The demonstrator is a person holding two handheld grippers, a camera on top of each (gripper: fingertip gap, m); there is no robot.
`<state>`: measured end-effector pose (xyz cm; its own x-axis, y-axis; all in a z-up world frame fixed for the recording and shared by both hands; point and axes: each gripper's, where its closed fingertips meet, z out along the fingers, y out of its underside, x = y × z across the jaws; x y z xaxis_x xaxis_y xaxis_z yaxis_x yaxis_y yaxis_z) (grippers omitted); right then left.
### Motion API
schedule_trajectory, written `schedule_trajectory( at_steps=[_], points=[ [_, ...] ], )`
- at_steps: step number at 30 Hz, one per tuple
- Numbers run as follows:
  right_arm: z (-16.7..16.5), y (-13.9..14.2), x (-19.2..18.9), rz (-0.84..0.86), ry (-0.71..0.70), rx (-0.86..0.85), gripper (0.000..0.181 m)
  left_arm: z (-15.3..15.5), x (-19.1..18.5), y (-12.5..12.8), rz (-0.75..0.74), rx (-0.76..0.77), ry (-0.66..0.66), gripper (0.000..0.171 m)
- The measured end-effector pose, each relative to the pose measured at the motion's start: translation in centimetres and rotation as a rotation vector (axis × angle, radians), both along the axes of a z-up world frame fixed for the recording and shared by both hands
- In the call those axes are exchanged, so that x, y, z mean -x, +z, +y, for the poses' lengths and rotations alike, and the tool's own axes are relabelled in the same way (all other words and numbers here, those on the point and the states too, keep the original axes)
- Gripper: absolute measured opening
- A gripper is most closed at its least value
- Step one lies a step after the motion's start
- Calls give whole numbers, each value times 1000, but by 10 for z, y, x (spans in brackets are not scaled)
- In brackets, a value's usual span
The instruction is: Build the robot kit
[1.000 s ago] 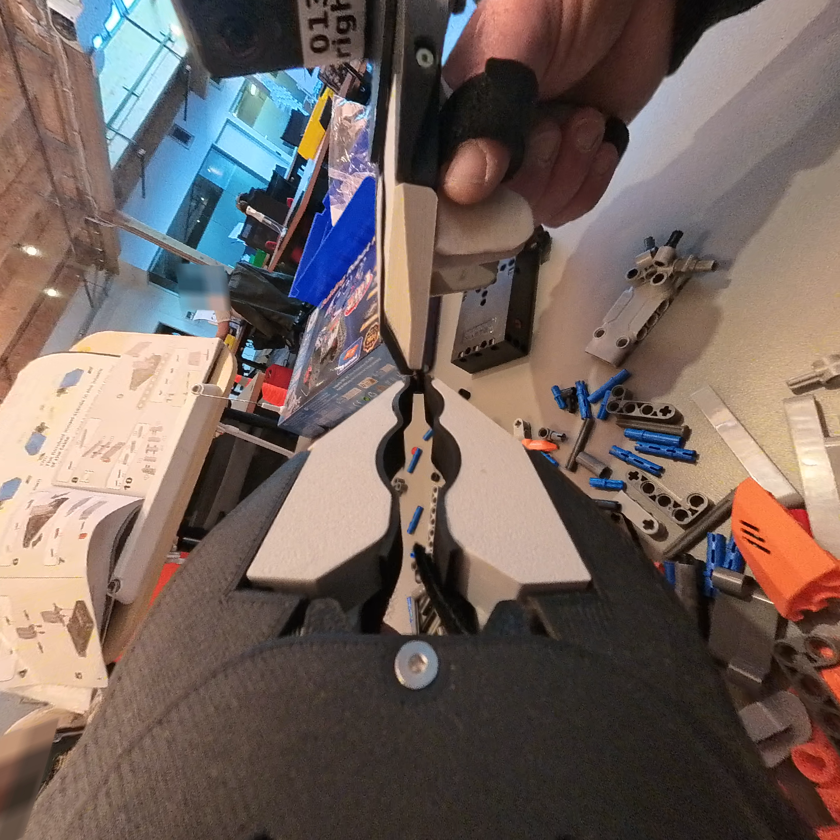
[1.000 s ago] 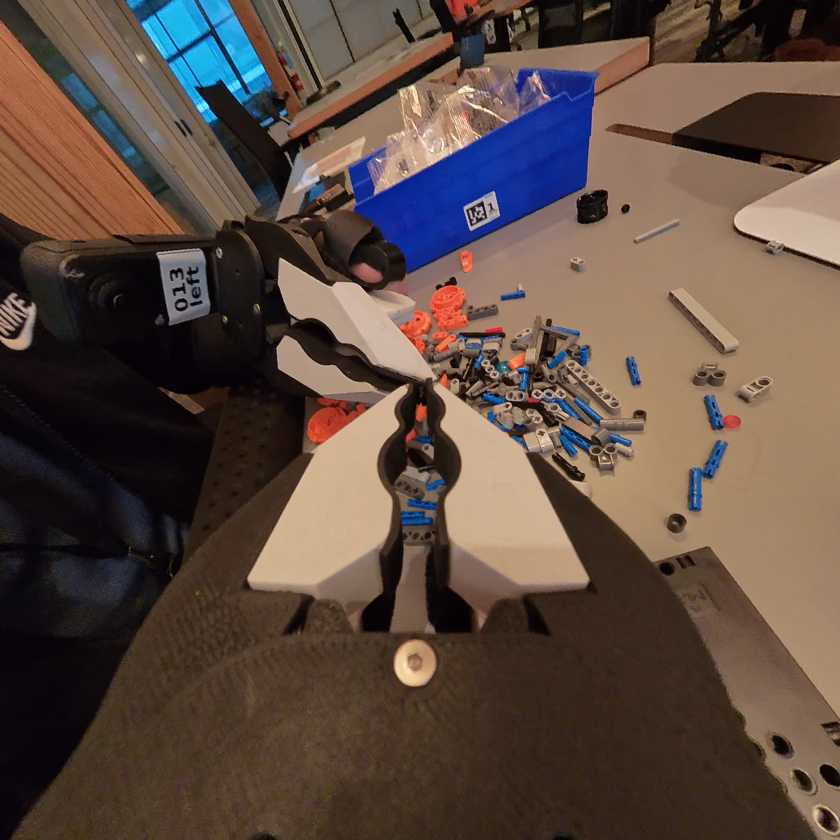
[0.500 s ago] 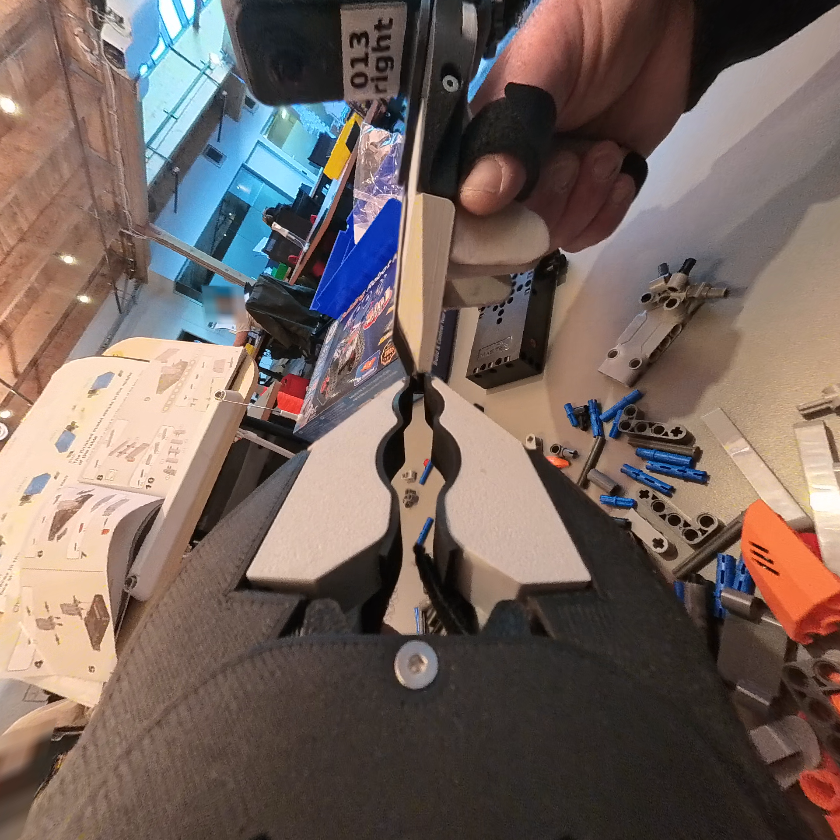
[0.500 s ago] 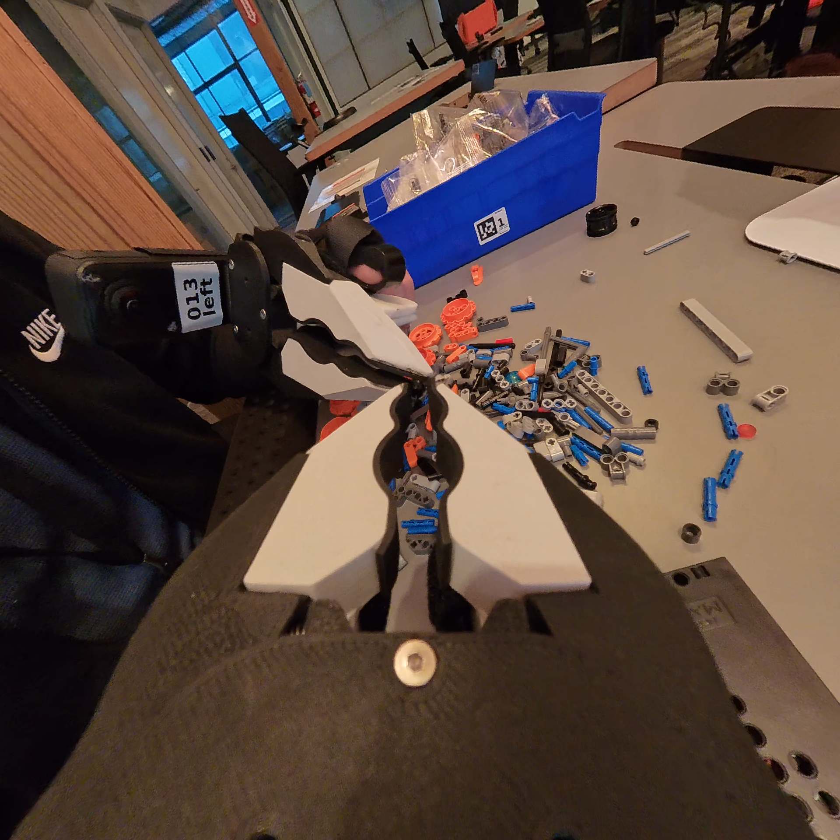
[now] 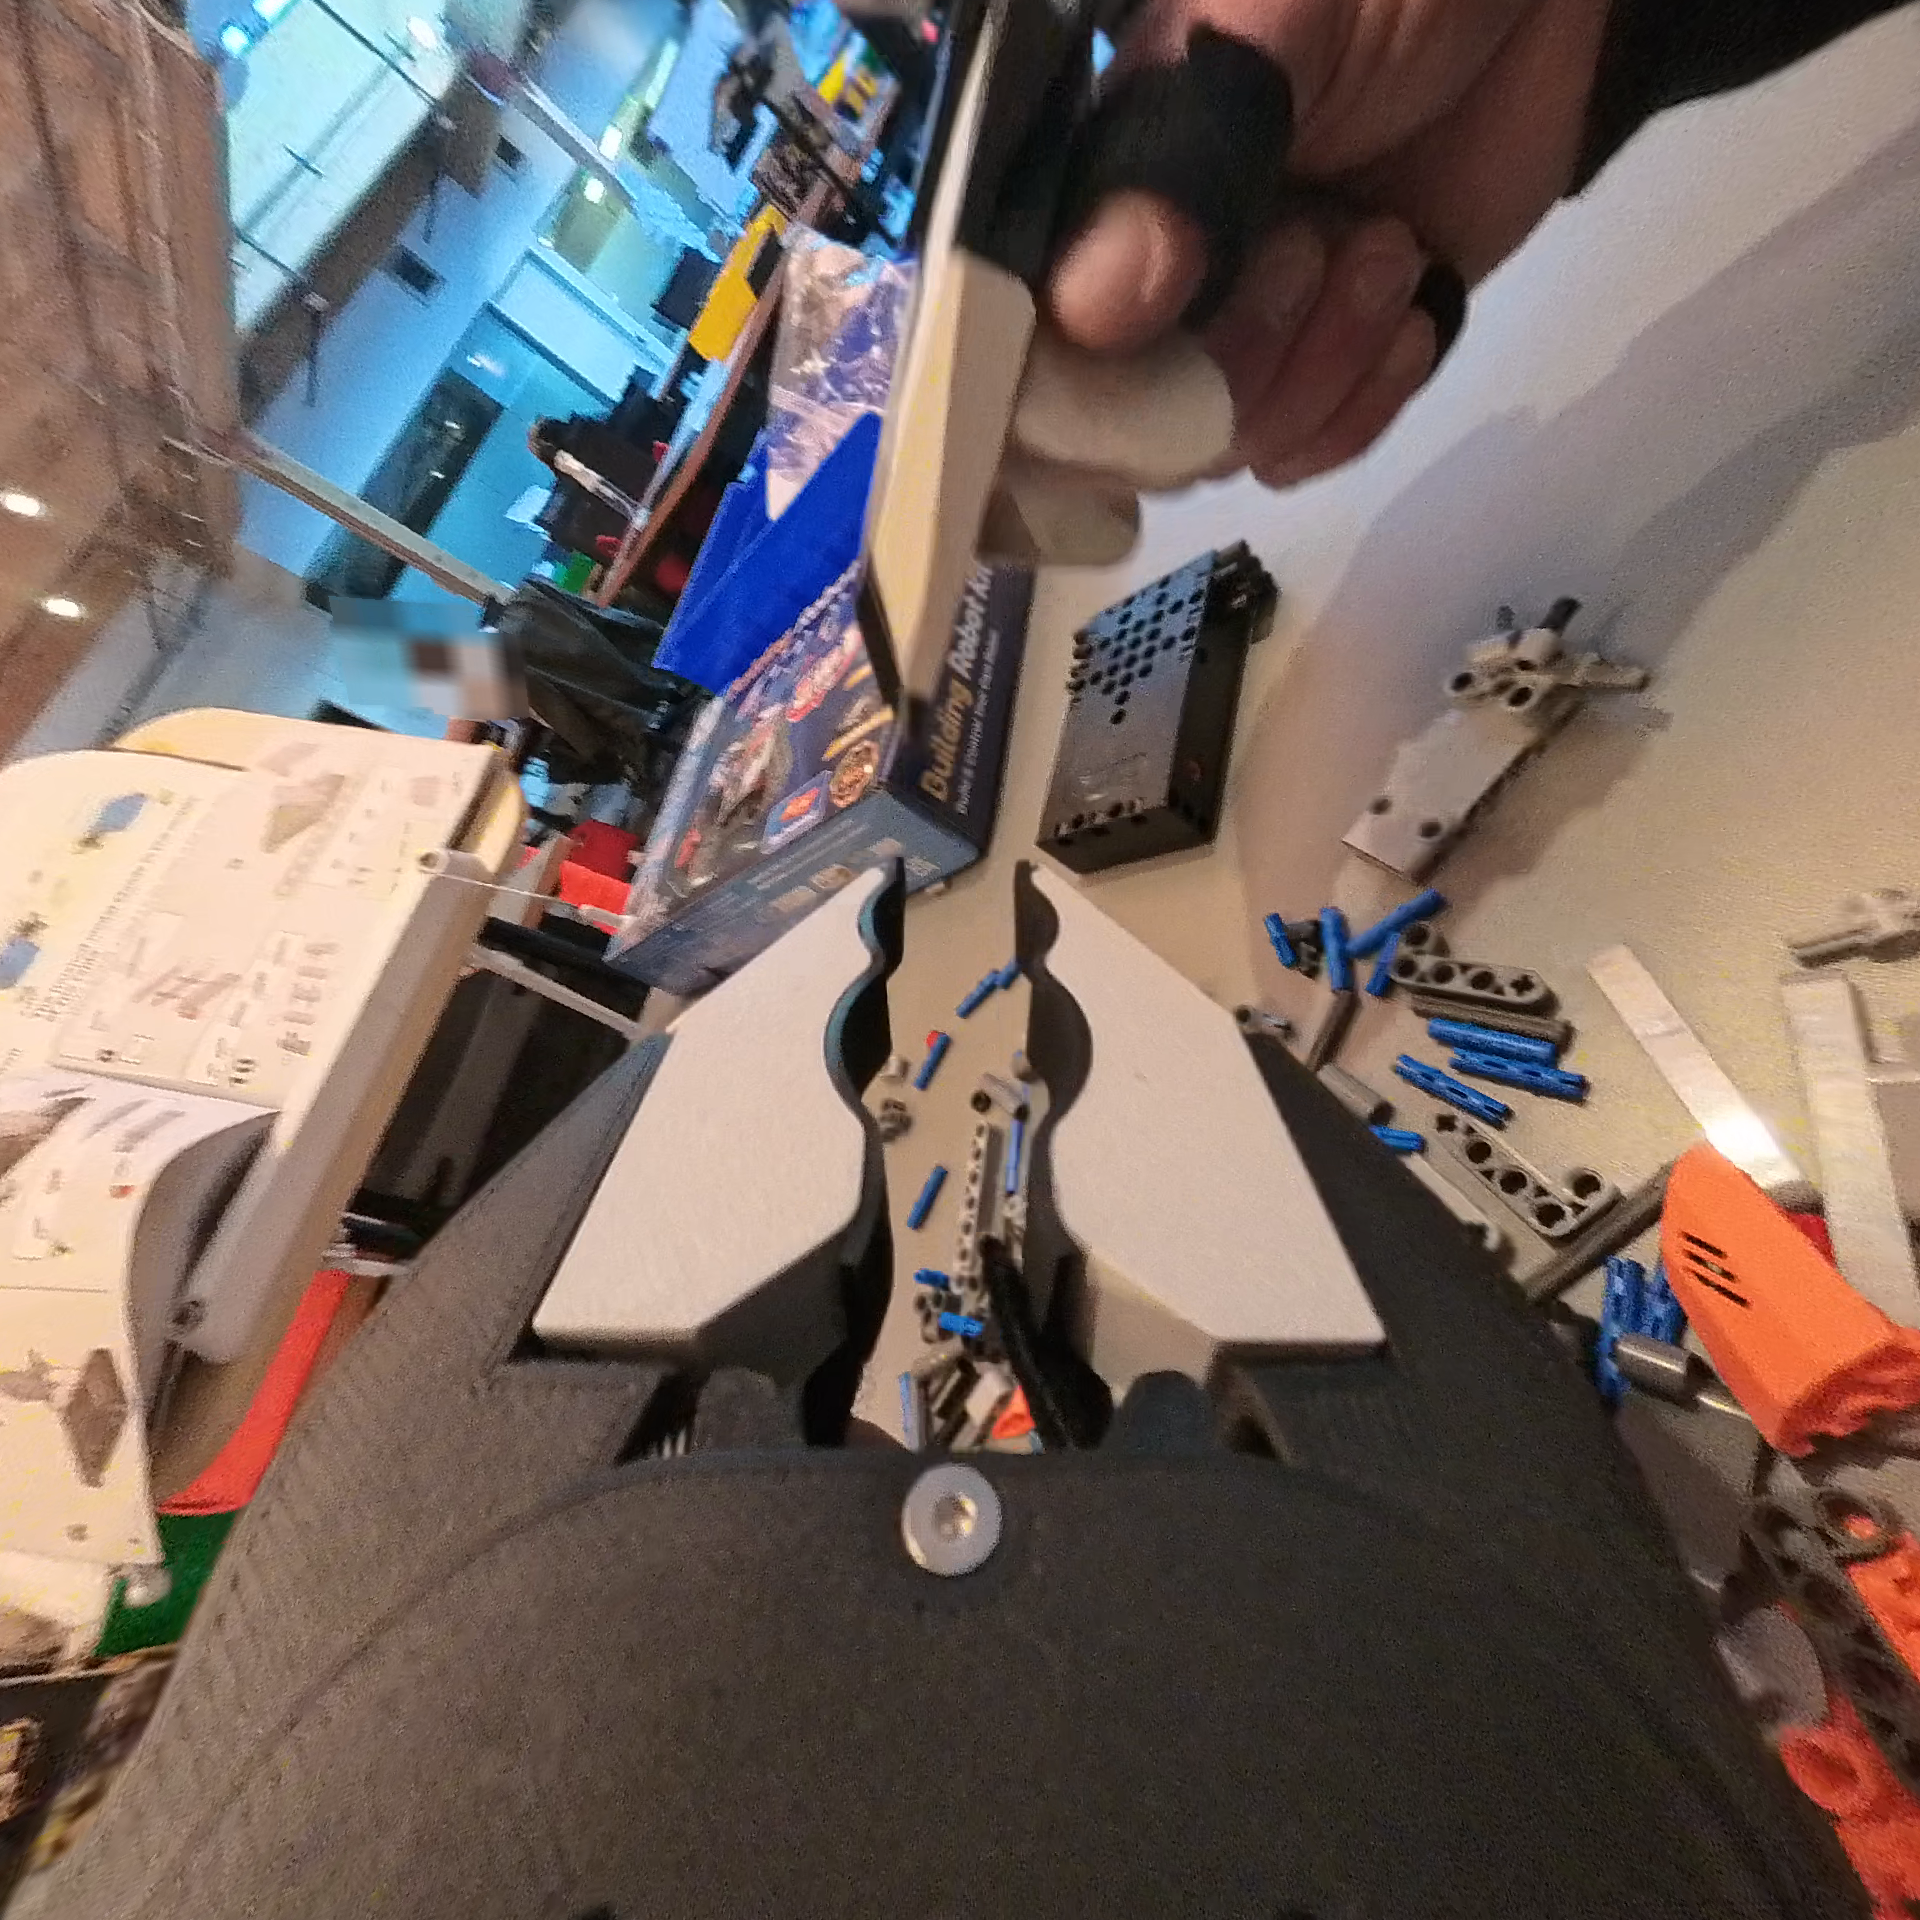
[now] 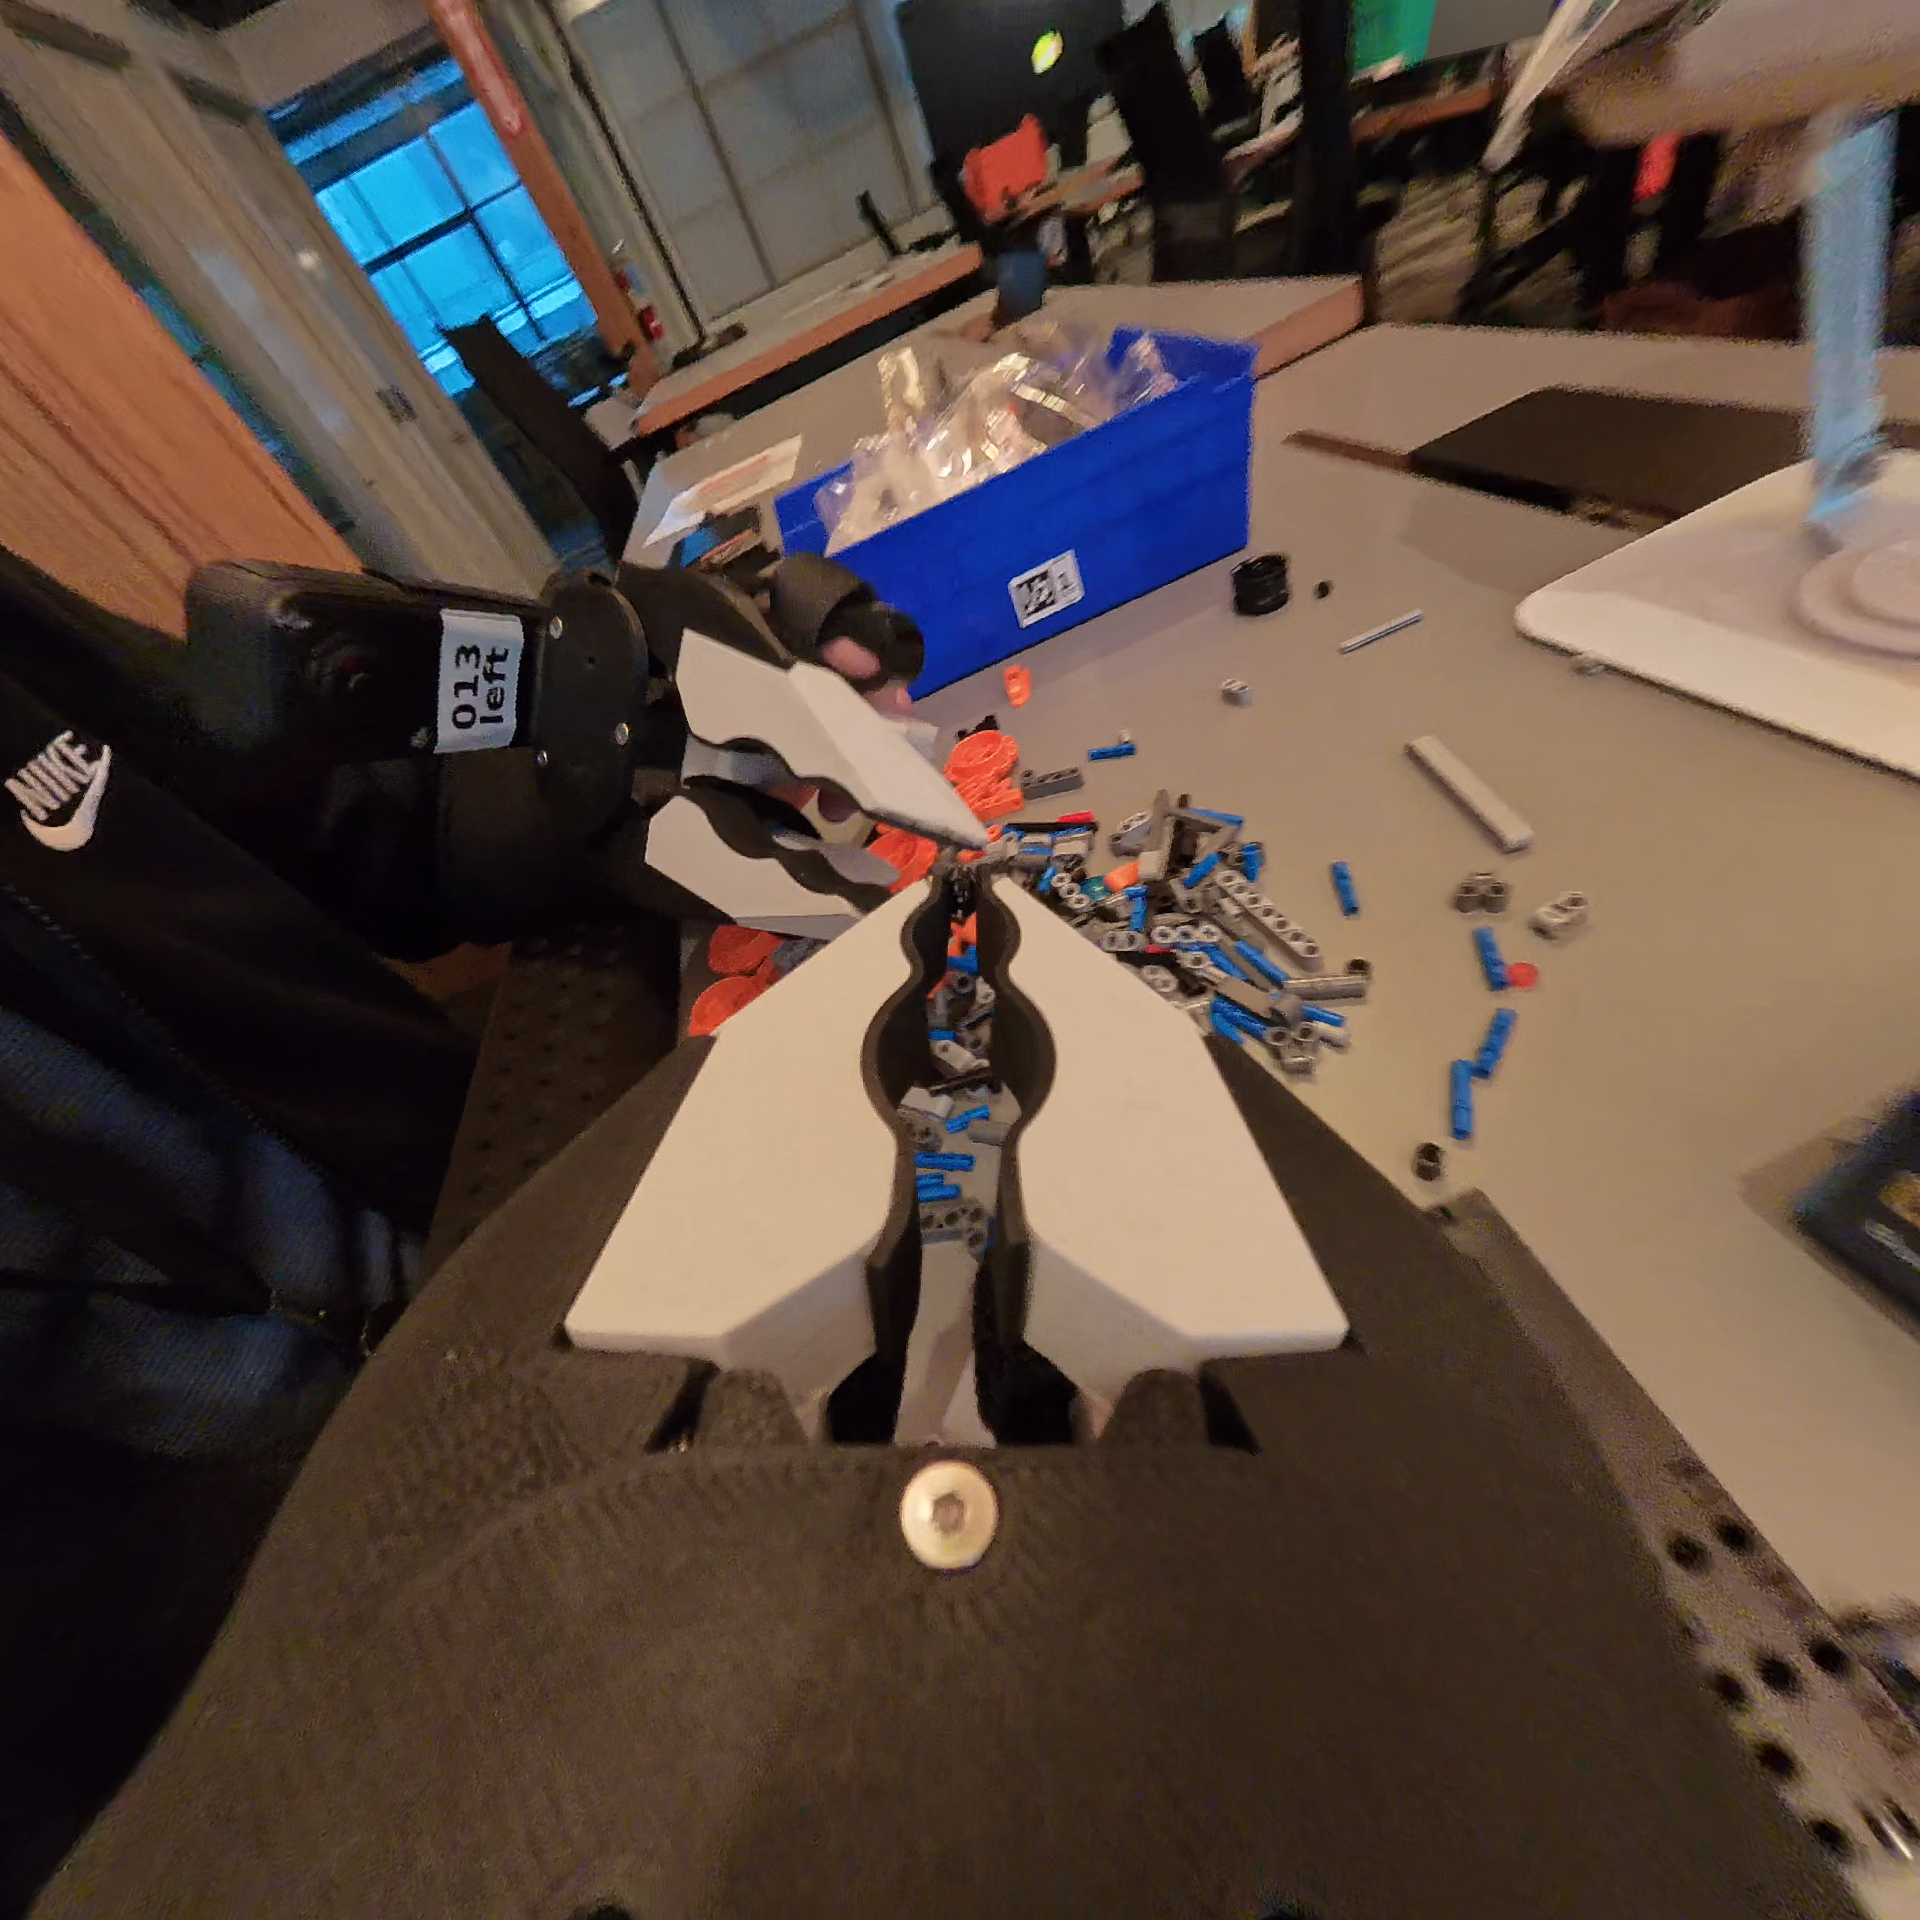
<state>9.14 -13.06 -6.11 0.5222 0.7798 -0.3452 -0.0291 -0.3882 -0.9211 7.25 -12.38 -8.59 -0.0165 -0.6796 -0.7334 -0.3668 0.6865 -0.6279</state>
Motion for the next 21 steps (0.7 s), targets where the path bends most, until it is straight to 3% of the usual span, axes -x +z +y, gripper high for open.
schedule_trajectory(
  at_steps=[6,15,21],
  points=[
    [-17,-7,-46,-32,-155,-36,3,-40,-11,-36,245,254,-194,31],
    [-29,-28,-65,-83,-181,-13,3,-76,-49,-90,594,207,-357,31],
    [-30,-35,-61,-120,-160,-1,3,-84,-56,-107,660,235,-374,17]
  ],
)
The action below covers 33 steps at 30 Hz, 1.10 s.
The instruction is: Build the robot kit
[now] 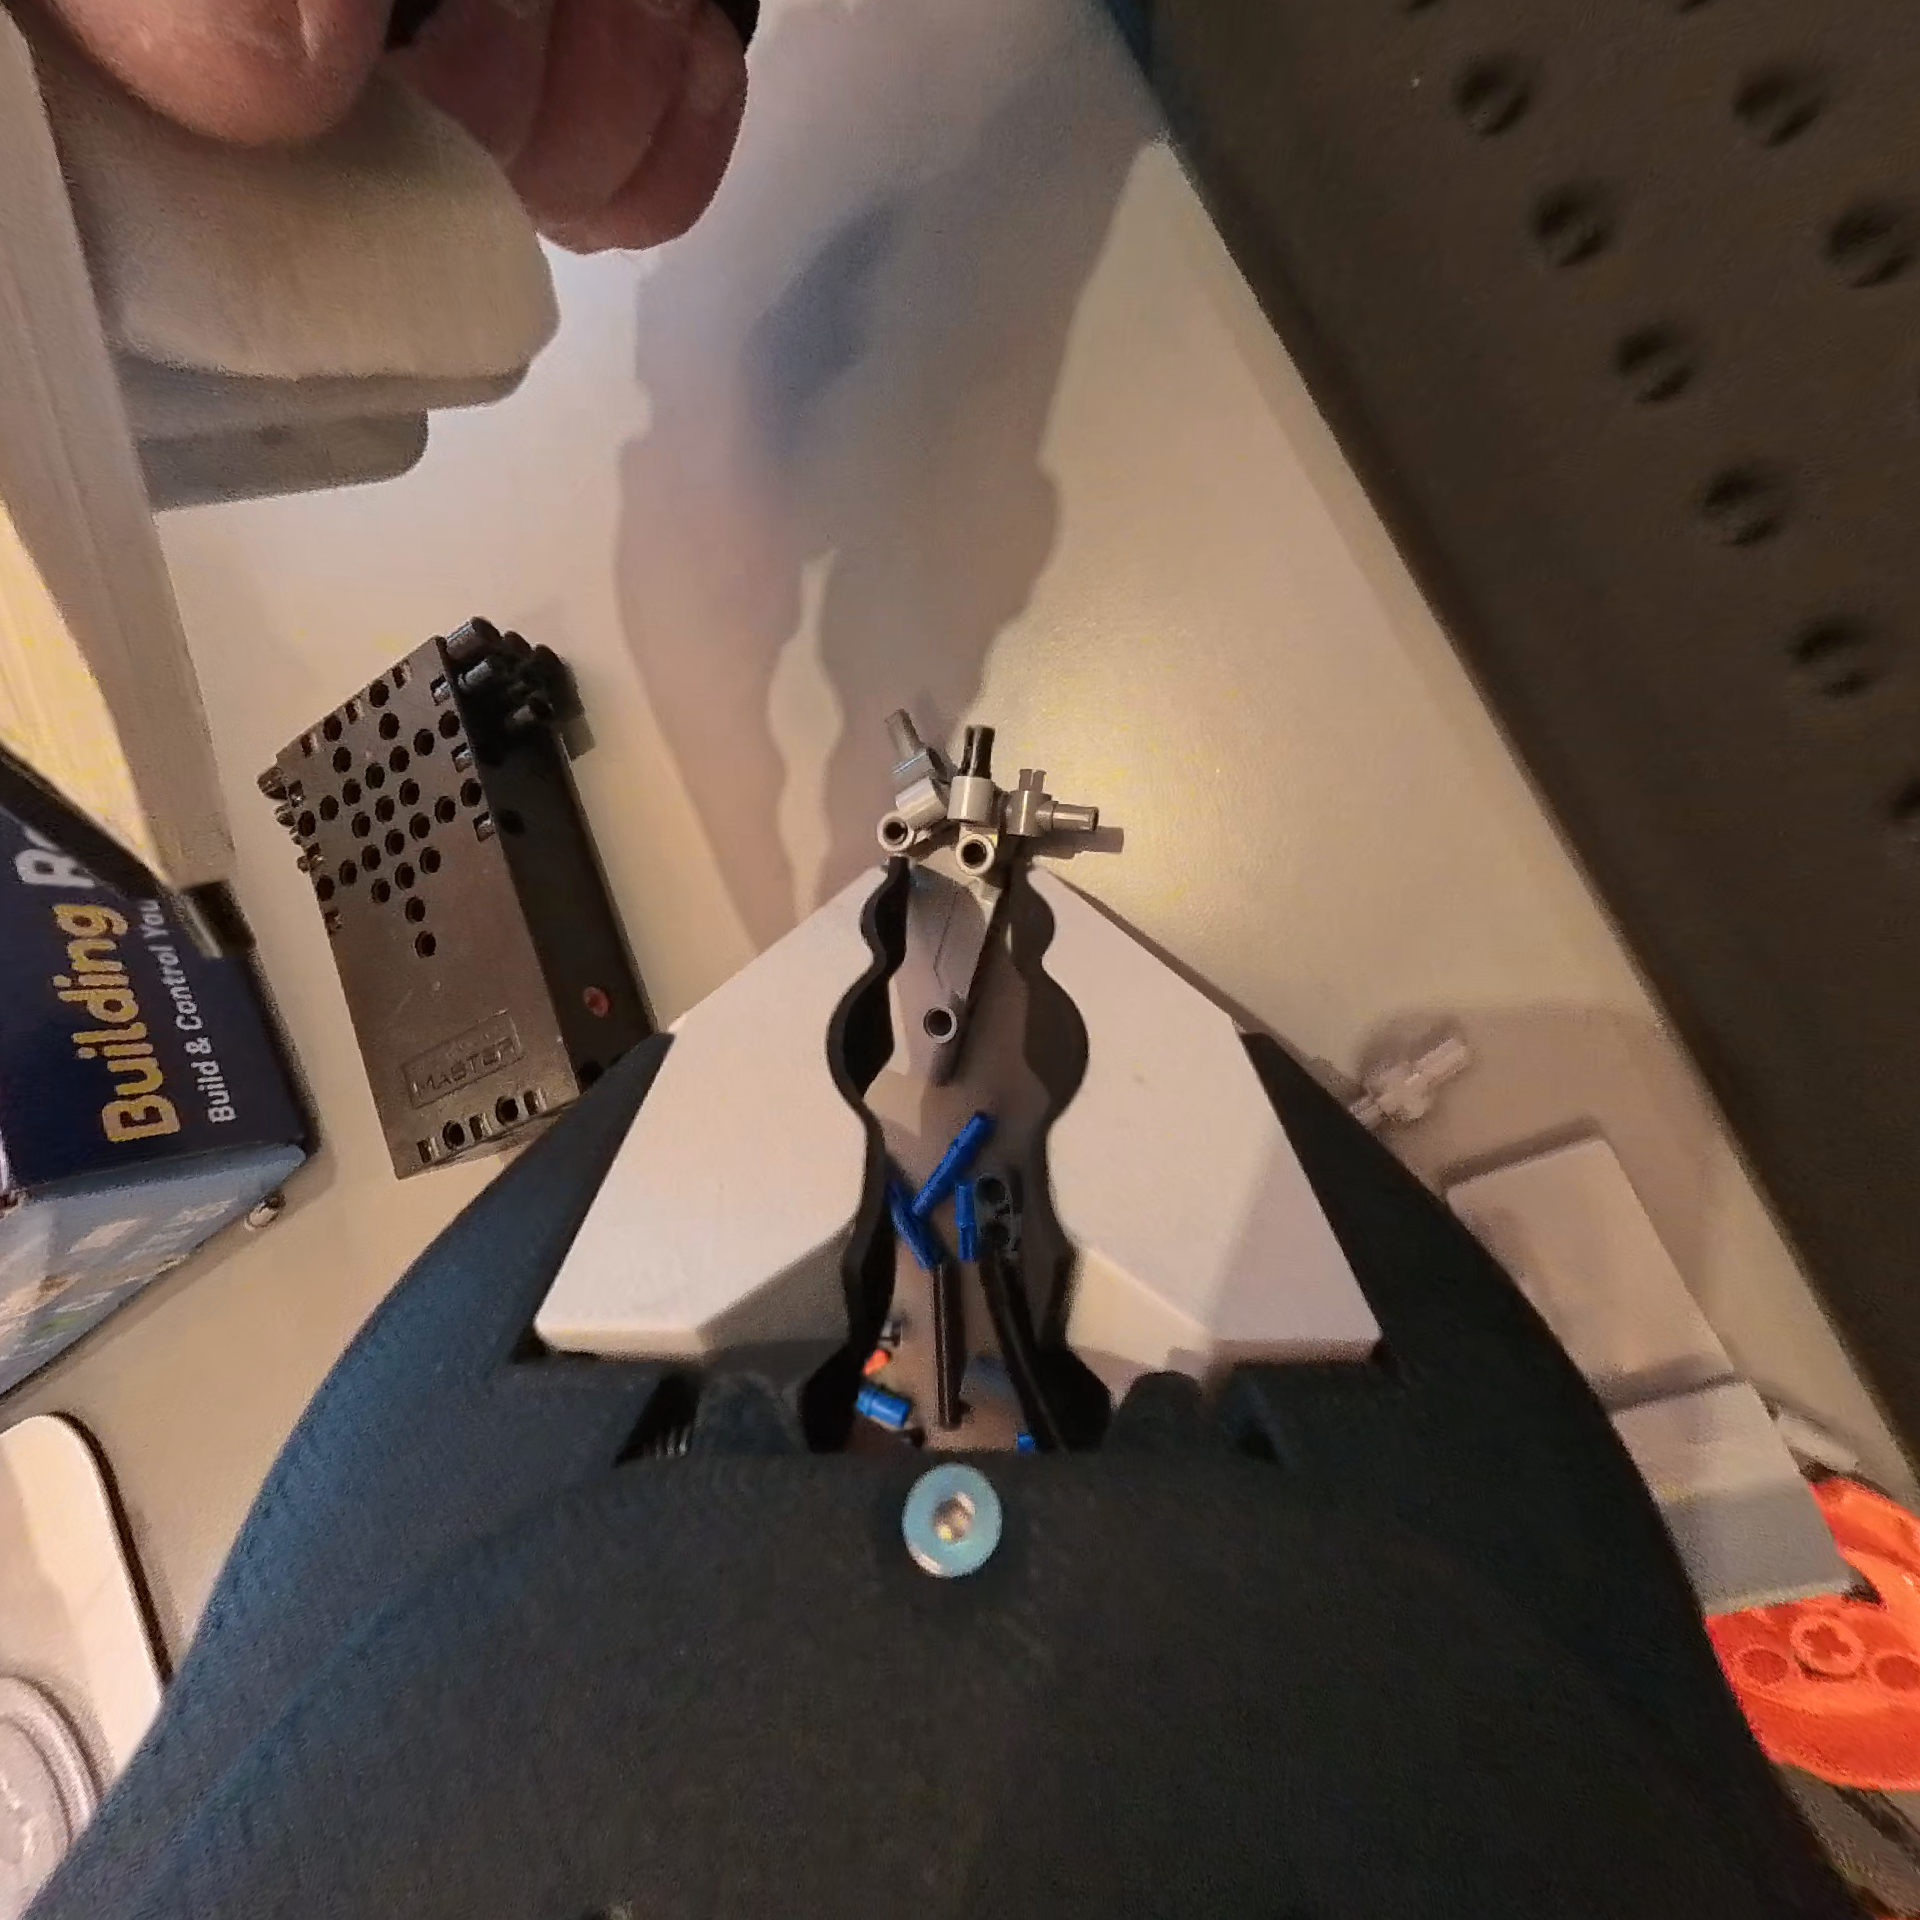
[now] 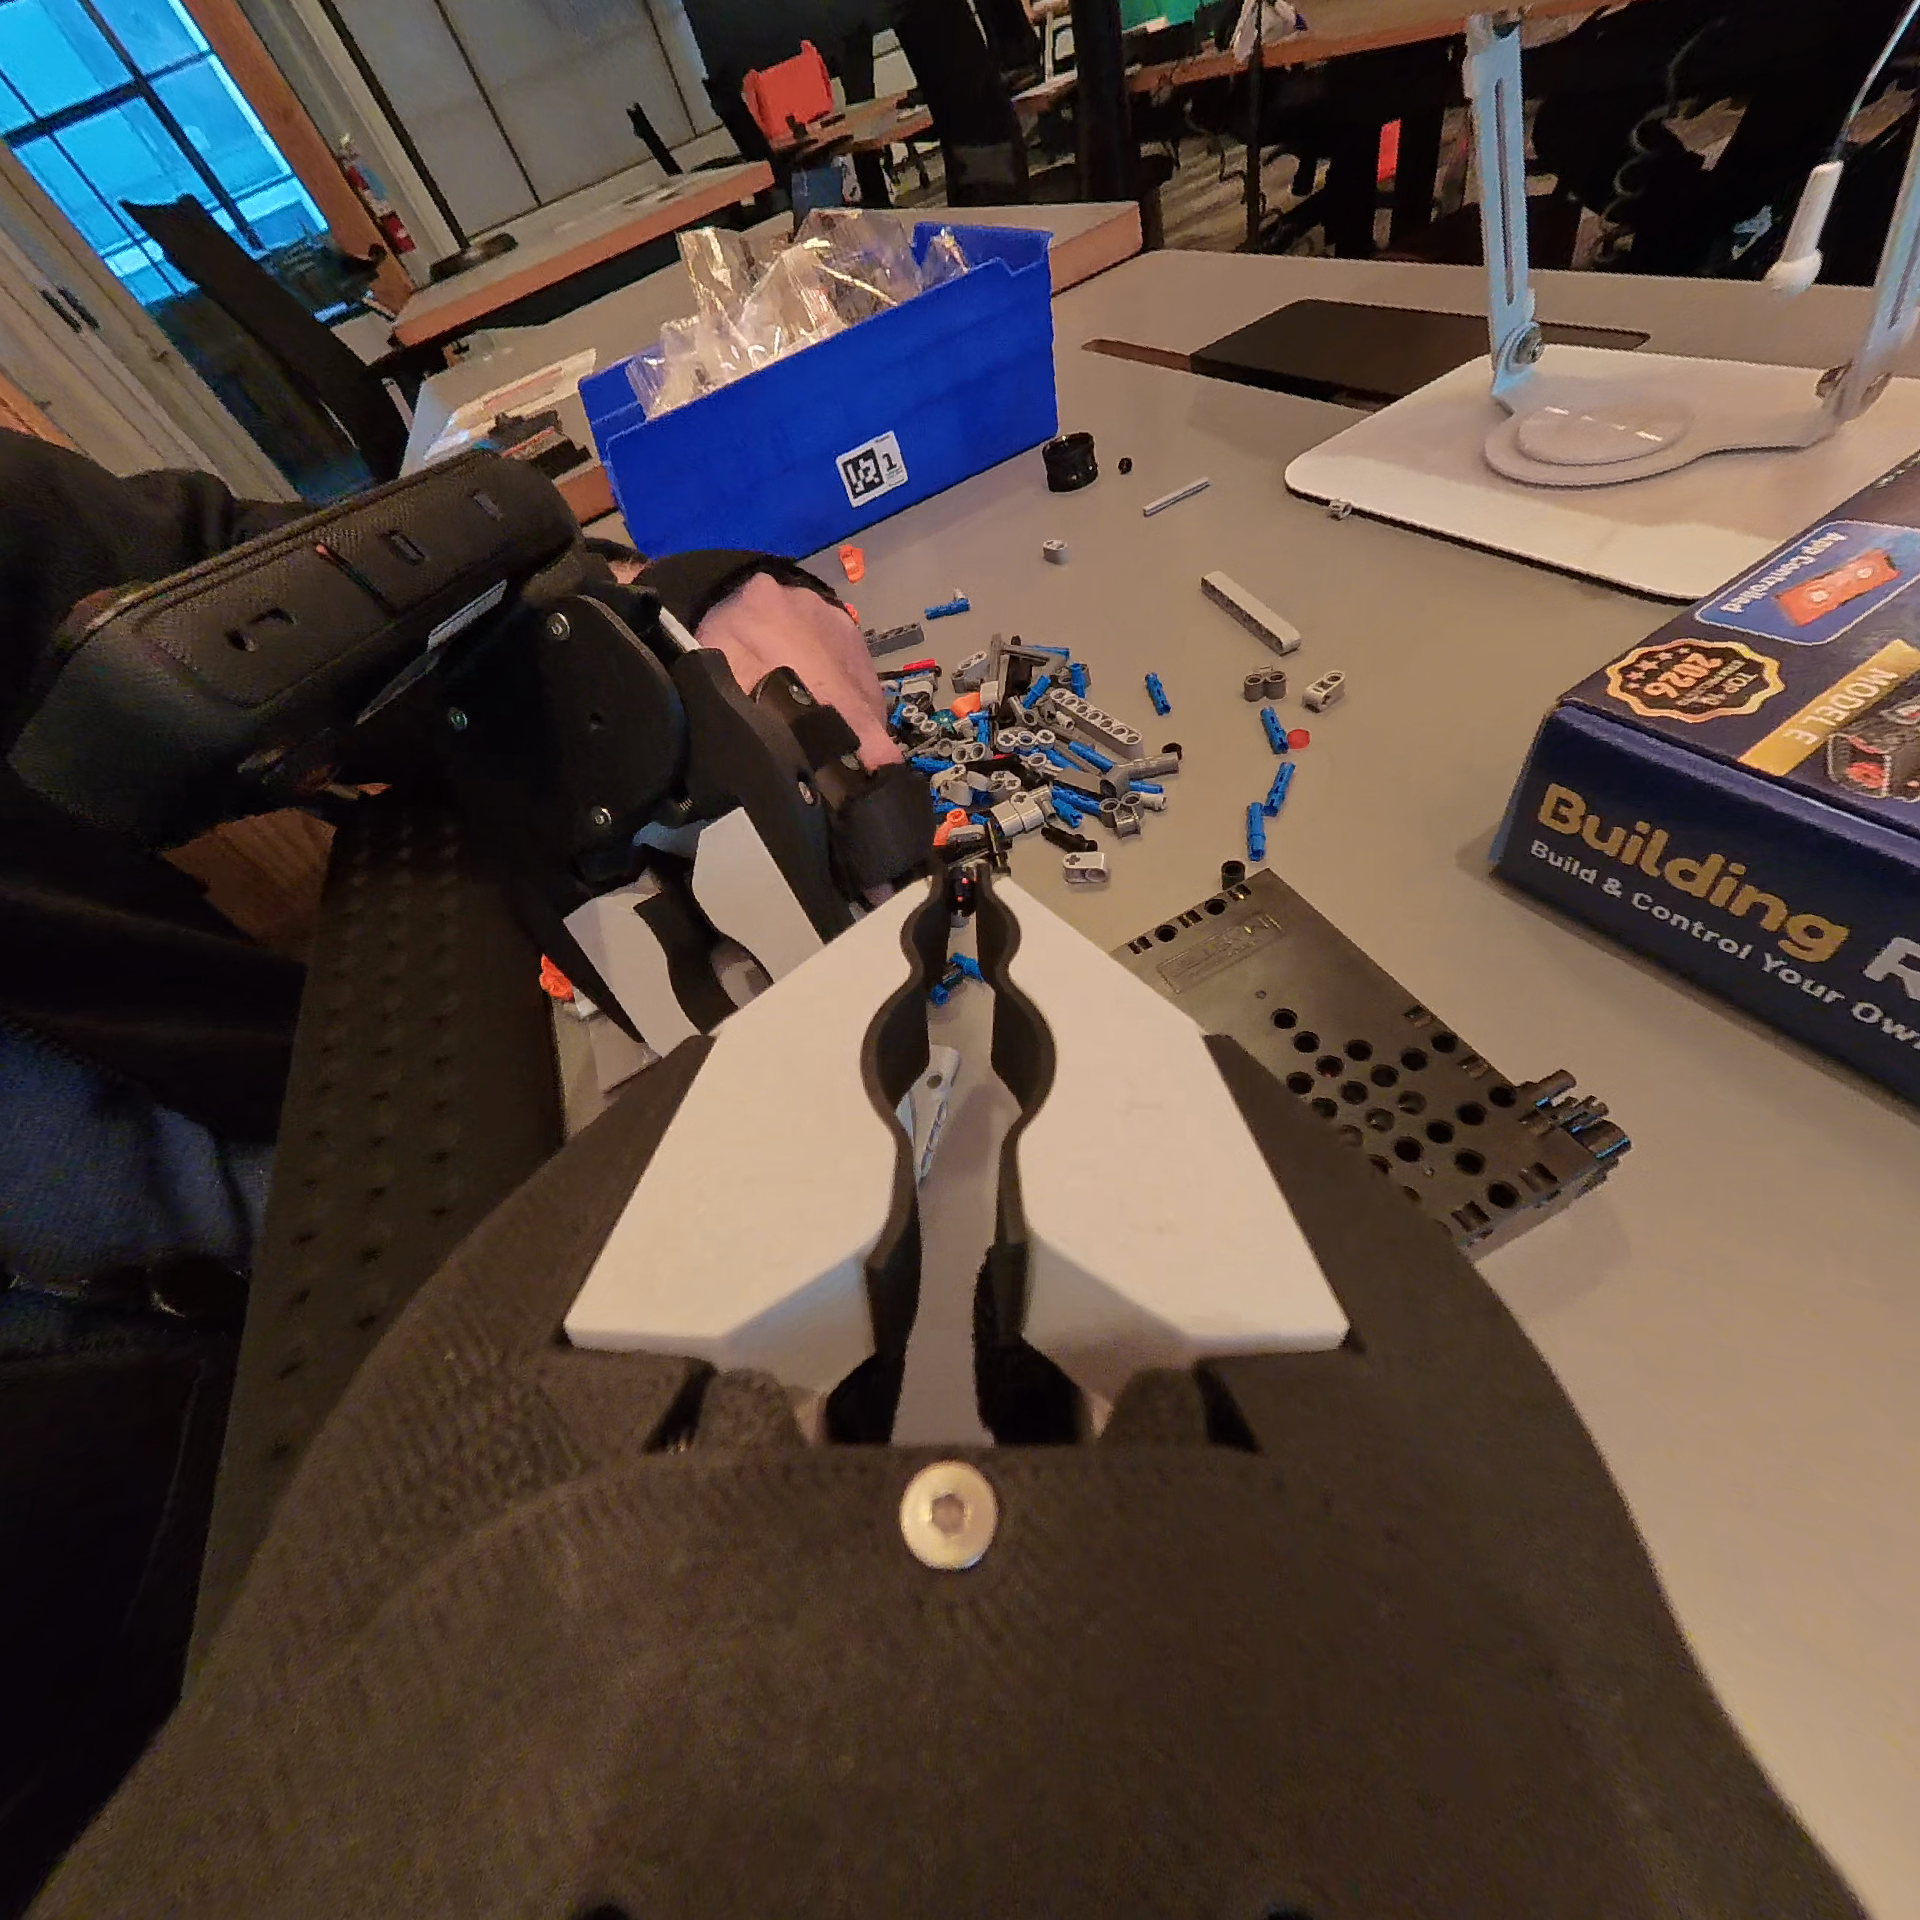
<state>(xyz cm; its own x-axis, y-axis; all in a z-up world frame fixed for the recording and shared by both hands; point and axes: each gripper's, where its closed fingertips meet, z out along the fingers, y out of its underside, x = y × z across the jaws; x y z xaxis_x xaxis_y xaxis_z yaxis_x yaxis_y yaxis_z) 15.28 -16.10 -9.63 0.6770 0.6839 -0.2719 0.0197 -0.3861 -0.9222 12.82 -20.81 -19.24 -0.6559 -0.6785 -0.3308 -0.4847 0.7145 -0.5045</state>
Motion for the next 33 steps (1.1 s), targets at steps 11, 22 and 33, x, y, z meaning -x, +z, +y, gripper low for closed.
schedule_trajectory(
  at_steps=[11,22,33],
  points=[
    [-5,-7,-4,-54,-9,3,3,9,9,4,8,-11,122,15],
    [-6,-5,-7,-39,-9,-1,3,24,-3,35,-4,91,42,11],
    [-8,-4,-5,-35,7,-3,3,6,-7,10,96,94,-80,13]
  ],
)
